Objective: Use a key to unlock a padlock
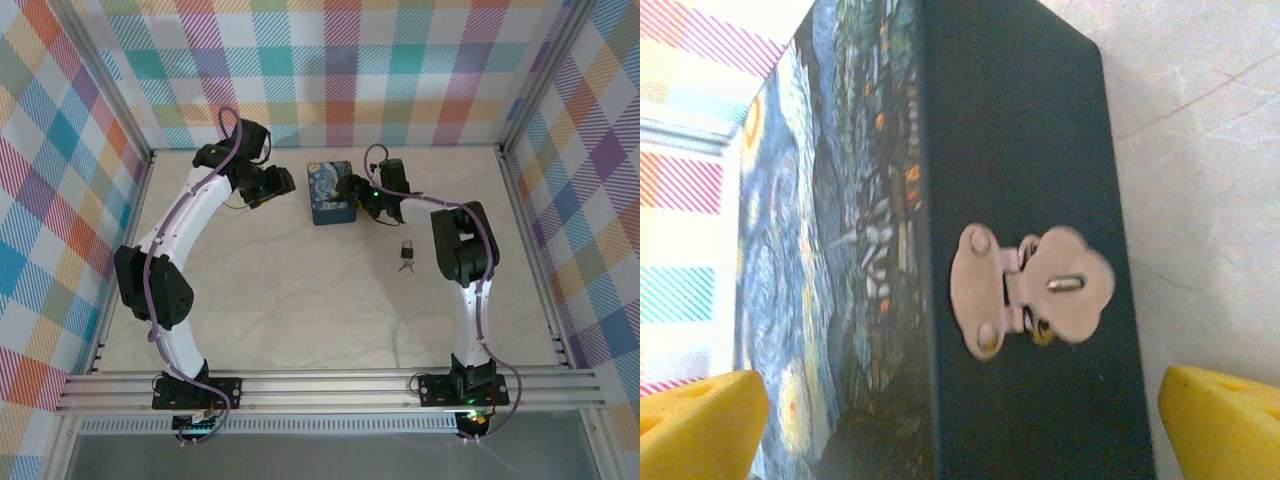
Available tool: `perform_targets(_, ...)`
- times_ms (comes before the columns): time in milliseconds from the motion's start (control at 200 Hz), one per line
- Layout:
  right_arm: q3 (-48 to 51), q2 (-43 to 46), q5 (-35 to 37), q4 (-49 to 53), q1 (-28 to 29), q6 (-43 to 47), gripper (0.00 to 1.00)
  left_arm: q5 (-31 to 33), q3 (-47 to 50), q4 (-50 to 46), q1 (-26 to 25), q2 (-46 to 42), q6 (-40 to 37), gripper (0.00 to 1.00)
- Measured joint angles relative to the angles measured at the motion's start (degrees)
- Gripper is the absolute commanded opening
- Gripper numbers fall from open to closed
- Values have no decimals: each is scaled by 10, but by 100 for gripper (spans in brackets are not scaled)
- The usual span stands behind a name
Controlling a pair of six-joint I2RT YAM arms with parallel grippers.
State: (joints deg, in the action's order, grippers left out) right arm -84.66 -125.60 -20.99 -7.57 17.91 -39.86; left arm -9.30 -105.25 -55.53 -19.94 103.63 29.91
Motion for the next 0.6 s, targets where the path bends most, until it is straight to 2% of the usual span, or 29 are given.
perform_targets(160, -62, 33, 36, 166, 0, 99, 100, 13, 0, 0, 3, -7, -2, 60)
perform_targets(285, -41, 105, 76, 230, 0, 154, 100, 36, 9, 15, 3, -16, -10, 64)
perform_targets(405, 51, 212, 142, 242, 0, 192, 100, 100, 75, 62, 3, -42, -22, 68)
perform_targets(600, 273, 382, 262, 164, -18, 272, 100, 243, 307, 223, 6, -121, -100, 72)
